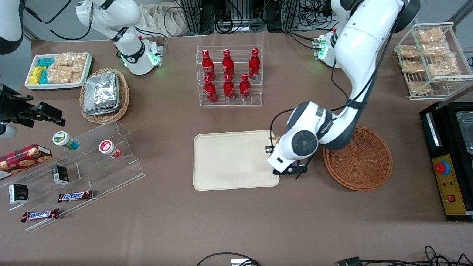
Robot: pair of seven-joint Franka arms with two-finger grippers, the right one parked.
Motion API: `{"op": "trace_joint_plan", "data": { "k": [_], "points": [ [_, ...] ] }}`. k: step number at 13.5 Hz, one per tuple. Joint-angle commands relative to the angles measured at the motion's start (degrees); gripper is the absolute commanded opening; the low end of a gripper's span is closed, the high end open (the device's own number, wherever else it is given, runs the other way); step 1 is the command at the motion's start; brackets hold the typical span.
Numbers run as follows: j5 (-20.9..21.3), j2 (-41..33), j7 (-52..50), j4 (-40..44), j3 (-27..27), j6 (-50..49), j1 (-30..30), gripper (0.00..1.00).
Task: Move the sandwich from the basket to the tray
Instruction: 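Carry the sandwich with the left gripper over to the cream tray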
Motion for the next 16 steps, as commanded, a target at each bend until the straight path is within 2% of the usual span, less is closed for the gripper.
{"op": "trace_joint_plan", "data": {
  "k": [1,8,9,10,16],
  "points": [
    [-0.1,4.6,0.2,4.7,0.5,-1.1,-1.9,0.0],
    [0.0,8.2,5.9,5.9,0.6,0.3,-3.4,0.0],
    [0.0,8.2,5.2,5.7,0.6,1.3,-3.5,0.17],
    [0.0,8.2,5.1,5.6,0.6,1.6,-3.4,0.99],
    [-0.6,6.3,4.9,5.8,0.9,1.3,-2.4,1.0]
  ]
}}
